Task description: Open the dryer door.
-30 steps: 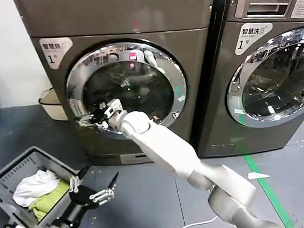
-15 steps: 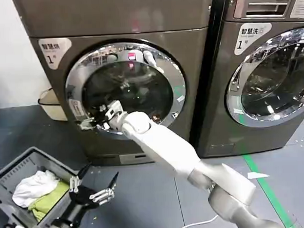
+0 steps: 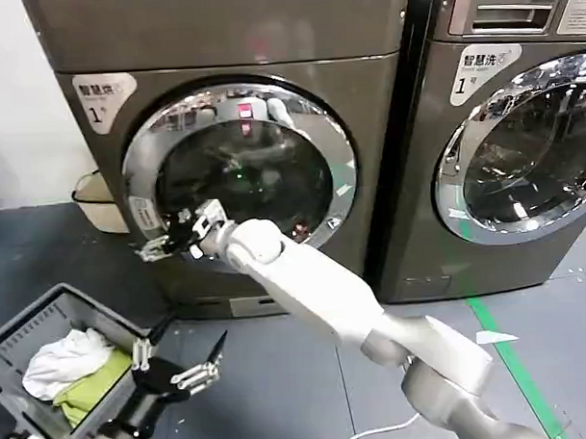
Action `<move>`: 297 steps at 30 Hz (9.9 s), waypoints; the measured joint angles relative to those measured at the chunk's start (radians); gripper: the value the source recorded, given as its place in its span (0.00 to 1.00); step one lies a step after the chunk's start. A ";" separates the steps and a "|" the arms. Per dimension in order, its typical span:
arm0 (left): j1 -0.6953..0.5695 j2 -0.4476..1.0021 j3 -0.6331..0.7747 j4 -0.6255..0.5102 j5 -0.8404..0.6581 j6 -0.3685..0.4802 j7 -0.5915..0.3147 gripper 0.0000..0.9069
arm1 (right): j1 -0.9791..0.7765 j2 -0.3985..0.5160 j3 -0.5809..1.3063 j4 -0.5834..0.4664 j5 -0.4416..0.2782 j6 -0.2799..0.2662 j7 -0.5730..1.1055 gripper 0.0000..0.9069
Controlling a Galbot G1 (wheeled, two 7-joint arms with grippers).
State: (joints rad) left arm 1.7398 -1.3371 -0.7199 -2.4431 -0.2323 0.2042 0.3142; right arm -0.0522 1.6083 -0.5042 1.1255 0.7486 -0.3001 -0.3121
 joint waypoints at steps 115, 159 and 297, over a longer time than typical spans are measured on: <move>-0.592 0.539 0.249 0.413 -0.268 -0.168 0.181 1.00 | -1.111 -1.245 1.206 0.985 0.195 -0.002 -0.313 1.00; -1.137 0.317 0.886 0.650 -0.264 -0.175 0.157 1.00 | -1.863 -0.426 2.323 0.735 -0.074 0.266 0.024 1.00; -0.579 1.039 0.025 0.620 -2.322 0.532 -1.481 1.00 | -1.695 -0.349 2.539 0.629 -0.348 0.194 0.271 1.00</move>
State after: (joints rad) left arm 1.1608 -0.2984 -0.6946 -1.8235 -2.5545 0.7361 -1.1670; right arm -1.7477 1.2595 2.0351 1.7542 0.4006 -0.1062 -0.0407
